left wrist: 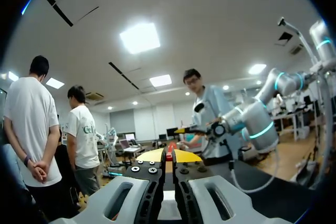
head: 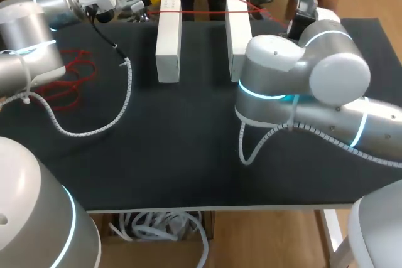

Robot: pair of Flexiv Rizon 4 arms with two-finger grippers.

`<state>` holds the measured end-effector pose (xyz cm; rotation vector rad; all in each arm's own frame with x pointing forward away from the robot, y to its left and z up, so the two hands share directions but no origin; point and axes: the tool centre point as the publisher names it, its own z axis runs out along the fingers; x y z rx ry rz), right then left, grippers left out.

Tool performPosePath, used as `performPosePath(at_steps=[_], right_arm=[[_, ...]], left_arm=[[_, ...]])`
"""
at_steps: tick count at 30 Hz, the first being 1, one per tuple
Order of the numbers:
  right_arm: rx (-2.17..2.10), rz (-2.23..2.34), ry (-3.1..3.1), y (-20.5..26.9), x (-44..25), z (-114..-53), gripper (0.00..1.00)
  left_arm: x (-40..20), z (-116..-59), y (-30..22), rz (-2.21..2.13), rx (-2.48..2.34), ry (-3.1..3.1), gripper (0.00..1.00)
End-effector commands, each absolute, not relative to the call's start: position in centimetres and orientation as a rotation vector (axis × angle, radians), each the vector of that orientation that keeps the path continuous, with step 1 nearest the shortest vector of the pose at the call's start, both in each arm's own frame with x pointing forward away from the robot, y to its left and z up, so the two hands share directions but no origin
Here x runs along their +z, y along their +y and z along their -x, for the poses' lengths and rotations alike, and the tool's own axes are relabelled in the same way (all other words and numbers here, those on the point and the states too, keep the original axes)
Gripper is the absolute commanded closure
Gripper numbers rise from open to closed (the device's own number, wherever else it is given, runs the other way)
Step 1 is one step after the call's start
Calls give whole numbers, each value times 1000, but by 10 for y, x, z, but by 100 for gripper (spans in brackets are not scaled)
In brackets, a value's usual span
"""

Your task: Grab the tape and strap the tape.

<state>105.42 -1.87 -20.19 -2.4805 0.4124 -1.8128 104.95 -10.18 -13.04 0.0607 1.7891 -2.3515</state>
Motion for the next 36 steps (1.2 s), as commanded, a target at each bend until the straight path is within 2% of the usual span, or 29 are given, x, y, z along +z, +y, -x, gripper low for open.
performPosePath(at_steps=[1, 23, 28, 36], right_arm=[[-1738, 2533, 417, -18, -199, -1061, 0], [-1814, 2390, 437, 13, -223, -1092, 0], [-1835, 2387, 456, 16, -223, -1105, 3], [-1813, 2379, 441, 5, -209, -1098, 2]], left_arm=[[-130, -1048, -102, -59, -2349, 1787, 100], [-130, -1048, -102, -59, -2349, 1787, 100], [-130, -1048, -102, -59, -2349, 1787, 100], [-130, -1048, -102, -59, -2349, 1787, 100]])
